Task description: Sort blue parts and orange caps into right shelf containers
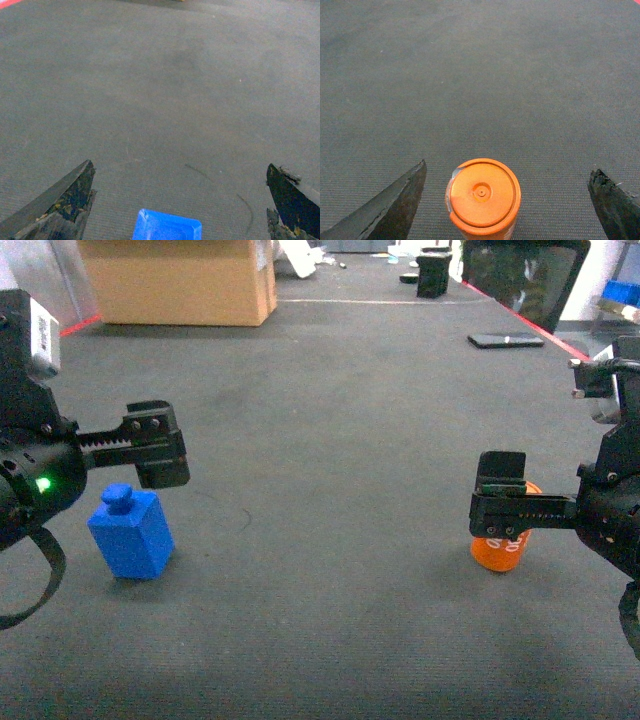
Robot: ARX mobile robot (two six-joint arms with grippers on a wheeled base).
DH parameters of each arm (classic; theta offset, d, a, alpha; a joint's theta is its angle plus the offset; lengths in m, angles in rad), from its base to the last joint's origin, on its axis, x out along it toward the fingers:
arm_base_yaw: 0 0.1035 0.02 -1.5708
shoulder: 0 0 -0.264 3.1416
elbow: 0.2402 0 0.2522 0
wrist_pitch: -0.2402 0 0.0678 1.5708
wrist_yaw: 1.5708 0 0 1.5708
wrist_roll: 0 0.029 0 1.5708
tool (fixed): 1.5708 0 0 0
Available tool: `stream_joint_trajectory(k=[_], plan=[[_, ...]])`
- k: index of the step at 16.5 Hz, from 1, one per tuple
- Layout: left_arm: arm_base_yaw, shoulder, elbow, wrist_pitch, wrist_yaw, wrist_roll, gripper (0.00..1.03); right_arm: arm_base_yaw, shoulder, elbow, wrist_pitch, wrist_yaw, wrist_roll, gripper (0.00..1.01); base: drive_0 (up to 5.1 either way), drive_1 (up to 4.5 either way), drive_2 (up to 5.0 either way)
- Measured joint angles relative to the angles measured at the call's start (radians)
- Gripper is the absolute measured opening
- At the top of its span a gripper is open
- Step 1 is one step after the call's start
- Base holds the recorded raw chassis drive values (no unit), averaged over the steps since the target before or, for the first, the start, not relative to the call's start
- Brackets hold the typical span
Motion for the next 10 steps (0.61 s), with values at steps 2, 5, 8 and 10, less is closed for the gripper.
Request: stream_joint_trajectory(k=[2, 5, 8, 10], plan=[[-0.004, 0.049, -0.012, 0.017, 0.002, -0.019, 0.98, -0.005, 0.047, 0.026, 0.000, -0.003, 0.002, 0.98, 0.0, 0.00, 0.0], [-0.002, 0.195, -0.040, 0.094, 0.033, -0.052, 0.98, -0.006, 0.186, 0.106, -0.009, -0.014, 0.007, 0.98, 0.0, 0.00, 0.0], [-0.003, 0.251, -0.040, 0.087, 0.034, -0.052, 0.98, -0.006, 0.230, 0.132, -0.001, -0.011, 0.010, 0.98, 0.0, 0.00, 0.0], [0.002, 0.301, -0.033, 0.154, 0.029, -0.051, 0.98, -0.005, 0.270, 0.151, 0.023, -0.007, 0.015, 0.98, 0.0, 0.00, 0.0]])
